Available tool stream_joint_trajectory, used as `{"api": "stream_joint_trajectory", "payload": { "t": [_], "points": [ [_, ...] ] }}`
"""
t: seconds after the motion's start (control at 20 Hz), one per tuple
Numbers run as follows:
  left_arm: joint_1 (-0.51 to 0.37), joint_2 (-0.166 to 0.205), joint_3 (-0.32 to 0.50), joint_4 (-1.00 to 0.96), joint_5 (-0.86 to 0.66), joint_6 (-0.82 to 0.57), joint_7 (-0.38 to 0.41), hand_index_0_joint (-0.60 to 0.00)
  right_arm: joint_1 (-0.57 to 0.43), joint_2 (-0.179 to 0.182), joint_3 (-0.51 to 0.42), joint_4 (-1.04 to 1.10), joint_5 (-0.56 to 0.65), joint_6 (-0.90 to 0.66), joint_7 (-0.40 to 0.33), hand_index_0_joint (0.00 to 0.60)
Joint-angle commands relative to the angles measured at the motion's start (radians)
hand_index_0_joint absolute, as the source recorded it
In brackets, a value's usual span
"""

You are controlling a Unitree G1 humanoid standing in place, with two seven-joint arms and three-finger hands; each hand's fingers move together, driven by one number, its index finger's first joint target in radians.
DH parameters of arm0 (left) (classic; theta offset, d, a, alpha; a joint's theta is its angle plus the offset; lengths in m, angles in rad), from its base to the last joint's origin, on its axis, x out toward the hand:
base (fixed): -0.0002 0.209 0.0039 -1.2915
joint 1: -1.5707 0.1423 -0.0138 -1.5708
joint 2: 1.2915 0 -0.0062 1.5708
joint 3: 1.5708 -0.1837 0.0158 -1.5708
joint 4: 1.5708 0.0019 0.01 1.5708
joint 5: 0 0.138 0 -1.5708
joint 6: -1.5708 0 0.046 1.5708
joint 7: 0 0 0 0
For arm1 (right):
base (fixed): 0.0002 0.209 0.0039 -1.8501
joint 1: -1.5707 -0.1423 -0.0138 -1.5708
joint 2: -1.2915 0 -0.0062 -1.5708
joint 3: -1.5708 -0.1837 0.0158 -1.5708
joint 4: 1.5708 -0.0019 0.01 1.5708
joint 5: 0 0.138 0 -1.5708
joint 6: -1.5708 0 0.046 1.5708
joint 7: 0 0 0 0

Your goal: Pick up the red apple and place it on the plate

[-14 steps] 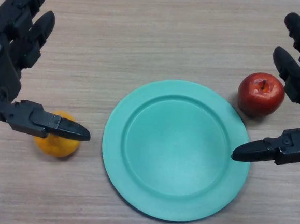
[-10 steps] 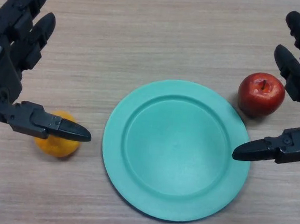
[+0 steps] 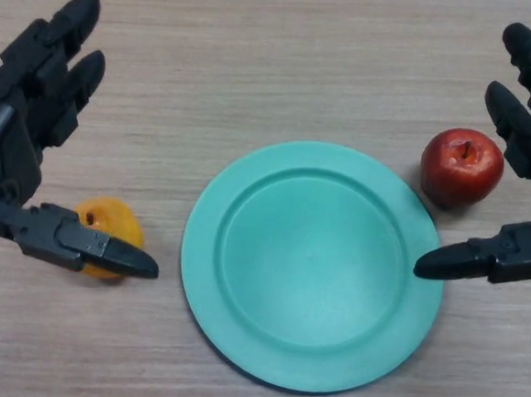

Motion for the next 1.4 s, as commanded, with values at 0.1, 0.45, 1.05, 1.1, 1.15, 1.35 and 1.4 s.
{"api": "stream_joint_trajectory", "payload": {
  "t": [0.1, 0.45, 1.05, 1.1, 1.15, 1.35, 1.4],
  "points": [
    [-0.044, 0.031, 0.074, -0.062, 0.004, -0.071, -0.009, 0.000, -0.111, -0.086, -0.098, 0.093, 0.014, -0.226, 0.004, 0.000],
    [-0.070, 0.051, 0.090, -0.057, -0.050, -0.070, 0.029, 0.000, -0.325, -0.145, -0.046, 0.706, -0.151, -0.547, 0.021, 0.000],
    [-0.020, 0.066, 0.167, -0.116, -0.112, -0.009, 0.000, 0.000, -0.536, -0.087, -0.014, 1.279, -0.050, -0.577, -0.073, 0.544],
    [-0.016, 0.071, 0.184, -0.115, -0.120, -0.008, -0.005, 0.000, -0.558, -0.081, -0.006, 1.325, -0.045, -0.572, -0.080, 0.600],
    [-0.009, 0.070, 0.191, -0.105, -0.117, -0.023, -0.008, 0.000, -0.581, -0.079, 0.006, 1.380, -0.065, -0.596, -0.085, 0.600],
    [0.007, 0.052, 0.187, -0.090, -0.089, -0.060, 0.017, 0.000, -0.612, -0.073, -0.001, 1.427, -0.067, -0.607, -0.094, 0.600],
    [0.007, 0.051, 0.188, -0.088, -0.089, -0.060, 0.020, 0.000, -0.614, -0.072, -0.008, 1.416, -0.058, -0.602, -0.099, 0.600]
  ]
}}
